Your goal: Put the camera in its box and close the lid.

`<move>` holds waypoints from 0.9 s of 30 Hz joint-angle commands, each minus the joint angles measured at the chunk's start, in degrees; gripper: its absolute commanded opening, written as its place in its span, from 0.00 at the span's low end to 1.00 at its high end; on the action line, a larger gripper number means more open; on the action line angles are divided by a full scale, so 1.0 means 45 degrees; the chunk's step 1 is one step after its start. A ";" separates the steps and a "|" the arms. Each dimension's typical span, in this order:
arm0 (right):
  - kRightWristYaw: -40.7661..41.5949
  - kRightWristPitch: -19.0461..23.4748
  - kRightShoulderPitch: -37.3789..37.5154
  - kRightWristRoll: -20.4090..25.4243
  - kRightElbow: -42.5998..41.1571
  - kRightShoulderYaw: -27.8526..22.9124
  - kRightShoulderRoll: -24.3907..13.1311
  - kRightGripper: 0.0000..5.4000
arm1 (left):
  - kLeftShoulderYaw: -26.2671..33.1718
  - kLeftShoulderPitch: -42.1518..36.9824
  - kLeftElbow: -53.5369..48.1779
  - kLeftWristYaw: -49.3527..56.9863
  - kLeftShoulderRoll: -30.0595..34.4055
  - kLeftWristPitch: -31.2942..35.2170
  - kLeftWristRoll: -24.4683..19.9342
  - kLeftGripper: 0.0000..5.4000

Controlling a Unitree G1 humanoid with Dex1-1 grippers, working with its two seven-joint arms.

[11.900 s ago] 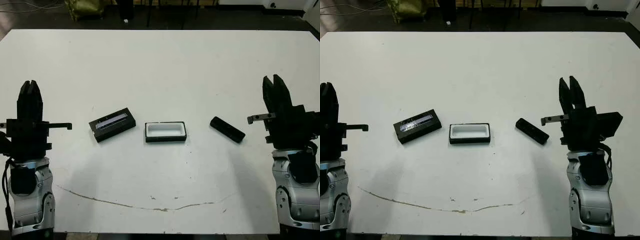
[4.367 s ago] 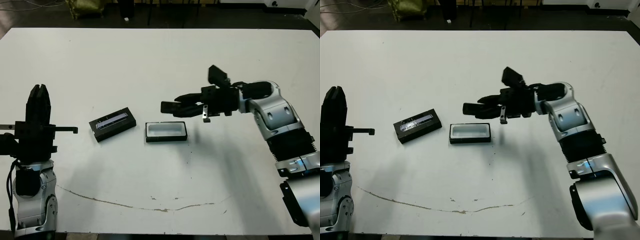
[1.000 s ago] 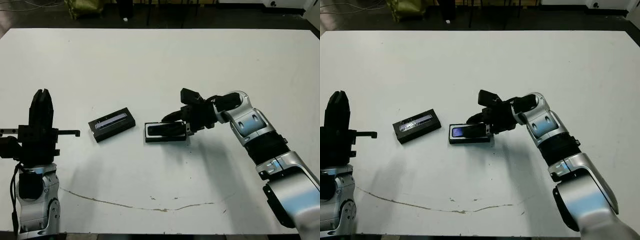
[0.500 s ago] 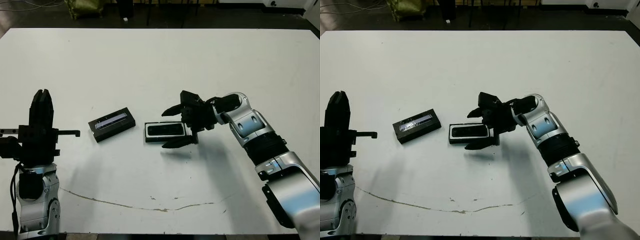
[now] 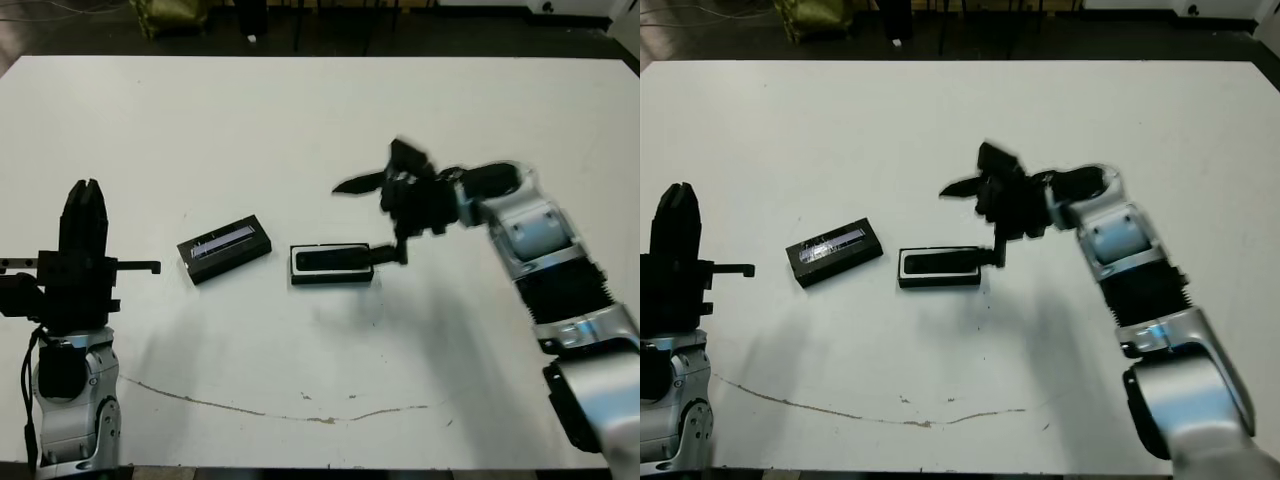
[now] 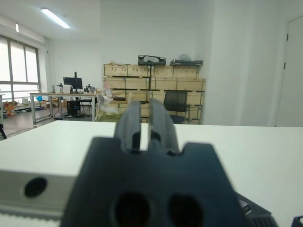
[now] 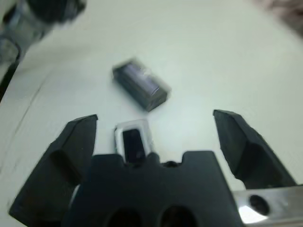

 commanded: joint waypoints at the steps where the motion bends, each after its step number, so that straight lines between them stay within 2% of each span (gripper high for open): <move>1: -0.1488 0.0550 0.1333 0.0431 -0.1596 -0.0760 -0.0014 0.85 | 0.0023 0.0084 0.0267 -0.0101 0.0000 -0.0008 -0.0030 0.00; 6: -0.4026 -0.0708 0.3268 -0.0147 -0.3306 -0.0986 0.0258 0.64 | -0.0011 0.0133 0.0078 0.0053 -0.0049 0.0204 0.0092 0.00; 10: -0.5029 -0.2420 0.4334 -0.0625 -0.3490 -0.0739 0.0435 0.48 | -0.0019 0.0102 0.0126 -0.0002 -0.0026 0.0172 0.0034 0.00; 12: -0.5390 -0.2967 0.4639 -0.1085 -0.3617 -0.0475 0.0304 0.39 | -0.0029 0.0132 0.0027 -0.0001 -0.0009 0.0314 -0.0023 0.00; 18: -0.5799 -0.3409 0.4793 -0.1799 -0.3531 0.0010 0.0020 0.13 | -0.0024 0.0073 0.0122 -0.0102 -0.0010 0.0234 -0.0094 0.00; 21: -0.5842 -0.3283 0.4767 -0.2002 -0.3545 0.0192 -0.0086 0.00 | -0.0040 0.0131 -0.0059 0.0065 -0.0064 0.0406 0.0015 0.00; 27: -0.5843 -0.3175 0.4680 -0.2448 -0.3432 0.0724 -0.0184 0.00 | -0.0004 0.0086 0.0151 -0.0016 -0.0014 0.0220 0.0059 0.00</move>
